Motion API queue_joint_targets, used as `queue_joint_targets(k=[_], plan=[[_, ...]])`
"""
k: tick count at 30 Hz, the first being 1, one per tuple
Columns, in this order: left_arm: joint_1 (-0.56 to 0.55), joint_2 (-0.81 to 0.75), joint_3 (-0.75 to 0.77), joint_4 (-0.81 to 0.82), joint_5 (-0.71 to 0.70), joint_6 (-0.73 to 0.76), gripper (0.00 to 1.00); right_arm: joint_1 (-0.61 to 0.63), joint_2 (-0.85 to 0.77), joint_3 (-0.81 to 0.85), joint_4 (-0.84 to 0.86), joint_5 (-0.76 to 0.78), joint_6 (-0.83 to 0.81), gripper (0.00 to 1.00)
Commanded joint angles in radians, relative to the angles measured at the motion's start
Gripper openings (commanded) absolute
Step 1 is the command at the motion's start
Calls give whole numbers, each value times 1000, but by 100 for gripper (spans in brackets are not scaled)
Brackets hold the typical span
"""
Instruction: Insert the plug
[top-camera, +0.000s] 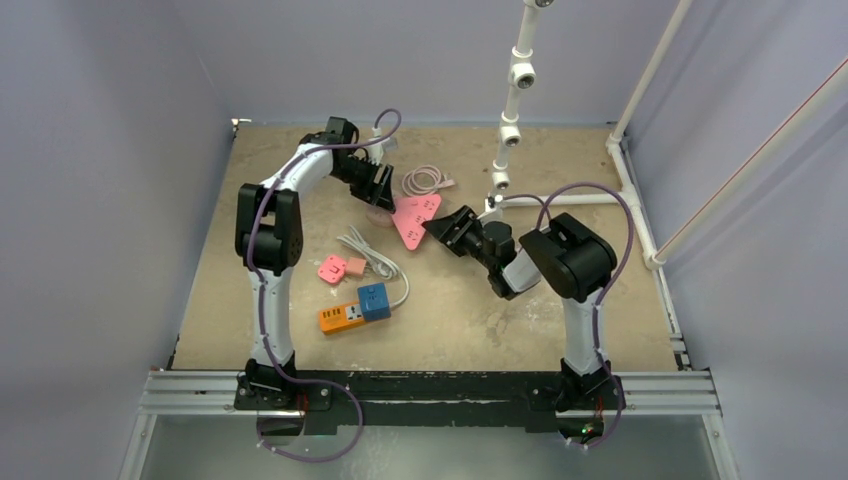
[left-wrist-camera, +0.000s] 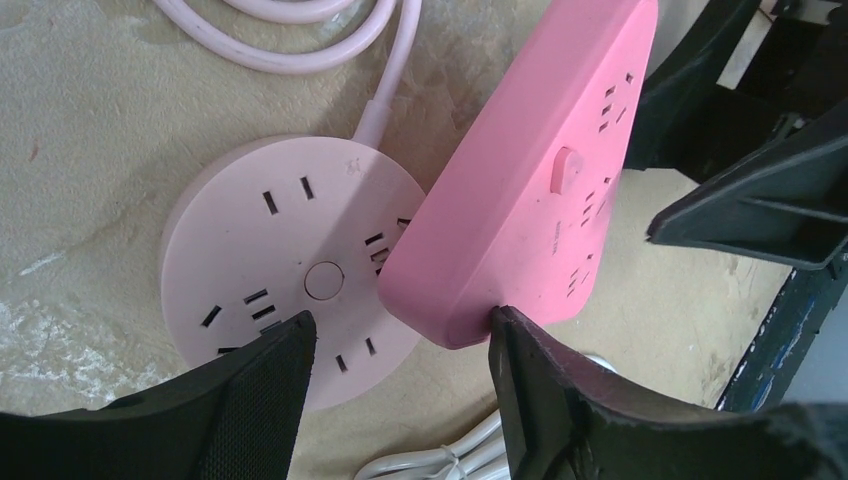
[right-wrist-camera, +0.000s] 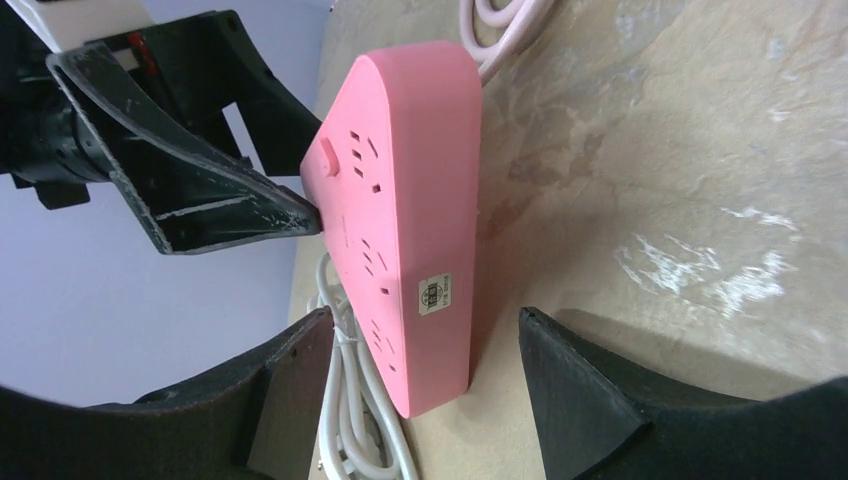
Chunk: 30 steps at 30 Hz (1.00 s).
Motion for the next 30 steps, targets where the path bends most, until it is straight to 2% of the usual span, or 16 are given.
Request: queue_joint_targets(k=[1, 8, 13, 20, 25, 28, 30], plan=[[11, 67, 0, -10, -130, 77, 62, 32, 43, 77, 104, 24, 7, 70], [12, 73, -7, -18, -125, 87, 62, 38, 95, 109, 198, 54, 26, 70], [13, 79, -6, -22, -119, 88, 62, 39, 143, 117, 252, 44, 53, 64], [13, 84, -2, -36, -118, 92, 62, 48, 158, 117, 258, 70, 51, 61], [13, 79, -3, -49, -119, 99, 63, 61, 170, 122, 301, 56, 74, 33], [13, 59, 2, -53, -117, 93, 71, 71, 159, 119, 301, 63, 75, 19], [12, 43, 12, -61, -105, 85, 81, 72, 146, 102, 306, 69, 77, 10]])
